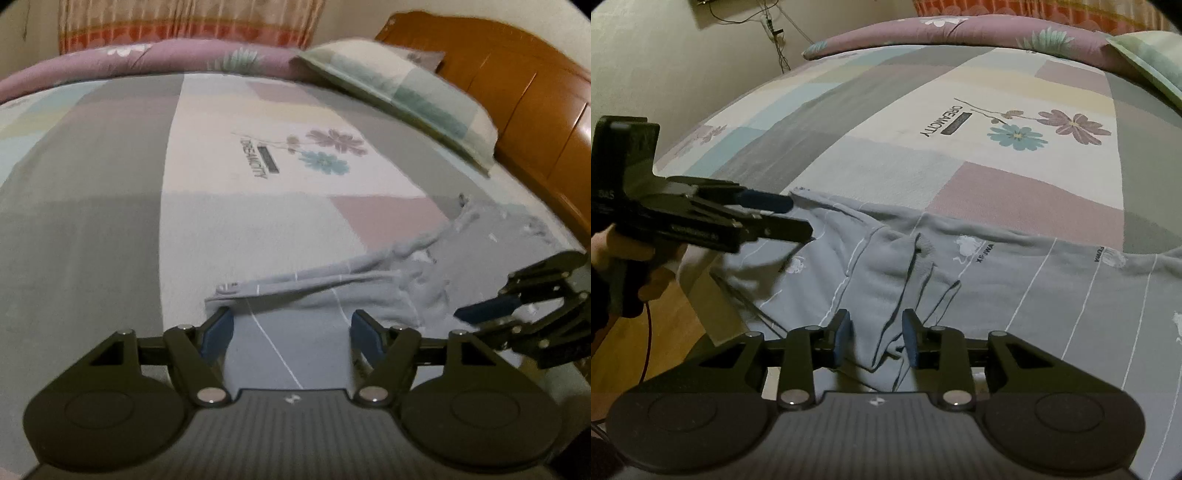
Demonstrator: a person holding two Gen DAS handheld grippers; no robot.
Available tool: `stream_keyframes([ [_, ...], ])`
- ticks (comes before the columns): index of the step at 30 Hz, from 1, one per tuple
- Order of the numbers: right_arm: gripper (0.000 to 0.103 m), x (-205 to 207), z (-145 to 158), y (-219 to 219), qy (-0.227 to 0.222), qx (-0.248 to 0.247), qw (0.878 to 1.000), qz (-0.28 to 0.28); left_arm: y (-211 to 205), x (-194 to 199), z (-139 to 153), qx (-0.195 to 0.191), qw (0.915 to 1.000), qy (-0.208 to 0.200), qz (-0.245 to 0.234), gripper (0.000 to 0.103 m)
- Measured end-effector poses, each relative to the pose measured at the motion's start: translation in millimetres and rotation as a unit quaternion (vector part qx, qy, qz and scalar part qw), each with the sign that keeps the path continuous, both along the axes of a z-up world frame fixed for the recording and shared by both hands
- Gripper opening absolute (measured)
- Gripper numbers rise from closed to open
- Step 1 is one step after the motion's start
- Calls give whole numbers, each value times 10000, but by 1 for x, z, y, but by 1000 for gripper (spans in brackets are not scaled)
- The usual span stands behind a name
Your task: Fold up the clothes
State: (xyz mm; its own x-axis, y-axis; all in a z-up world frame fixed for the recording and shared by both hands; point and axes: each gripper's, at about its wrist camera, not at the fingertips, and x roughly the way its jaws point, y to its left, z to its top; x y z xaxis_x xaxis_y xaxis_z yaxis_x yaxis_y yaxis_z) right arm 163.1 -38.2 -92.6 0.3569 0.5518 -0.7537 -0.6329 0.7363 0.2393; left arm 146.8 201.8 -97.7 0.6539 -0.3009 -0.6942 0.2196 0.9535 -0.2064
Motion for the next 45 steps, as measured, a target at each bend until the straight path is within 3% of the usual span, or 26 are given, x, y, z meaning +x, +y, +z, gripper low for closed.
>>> stream_keyframes([
  [2, 37, 0, 0, 0, -2, -2, 10000, -3, 3, -7, 13, 79, 9999, -69, -13, 70],
  [6, 41, -1, -1, 1, -18, 27, 10000, -19, 0, -37, 27, 188, 9982, -166, -553, 70],
  [10, 44, -3, -1, 2, -56, 7, 10000, -9, -7, -60, 5, 187, 9943, 303, -1001, 70],
  [13, 48, -3, 1, 2, -25, -71, 10000, -5, -6, -70, 1, 278, 9933, 377, -1053, 70],
  [15, 56, -7, 5, 2, -20, -188, 9998, 34, -5, -70, 11, 296, 9944, 313, -968, 70],
  [21, 57, -25, 18, -14, -262, -333, 9991, 35, -20, -56, 27, 615, 9954, -241, -693, 70],
  [23, 57, -28, 22, -24, -378, -440, 9982, -119, -28, -47, 18, 776, 9951, -163, -587, 70],
  [25, 58, -31, 26, -36, -505, -534, 9968, -303, -30, -37, 1, 843, 9949, 256, -499, 70],
  [30, 71, -29, 30, -83, -834, -936, 9872, -990, -39, -38, 10, 935, 9945, 241, -396, 72],
  [34, 71, -19, 23, -135, -673, -983, 9754, -1855, -59, -32, 23, 1151, 9924, -15, -435, 73],
  [39, 73, -30, 3, -176, -374, -854, 9678, -2340, -94, -16, 8, 1702, 9849, 104, -306, 76],
  [41, 76, -41, -3, -185, -324, -823, 9676, -2363, -99, -13, -3, 1703, 9848, 266, -220, 77],
  [45, 79, -58, 4, -206, -388, -635, 9677, -2409, -93, -12, 5, 1527, 9875, 390, 91, 78],
])
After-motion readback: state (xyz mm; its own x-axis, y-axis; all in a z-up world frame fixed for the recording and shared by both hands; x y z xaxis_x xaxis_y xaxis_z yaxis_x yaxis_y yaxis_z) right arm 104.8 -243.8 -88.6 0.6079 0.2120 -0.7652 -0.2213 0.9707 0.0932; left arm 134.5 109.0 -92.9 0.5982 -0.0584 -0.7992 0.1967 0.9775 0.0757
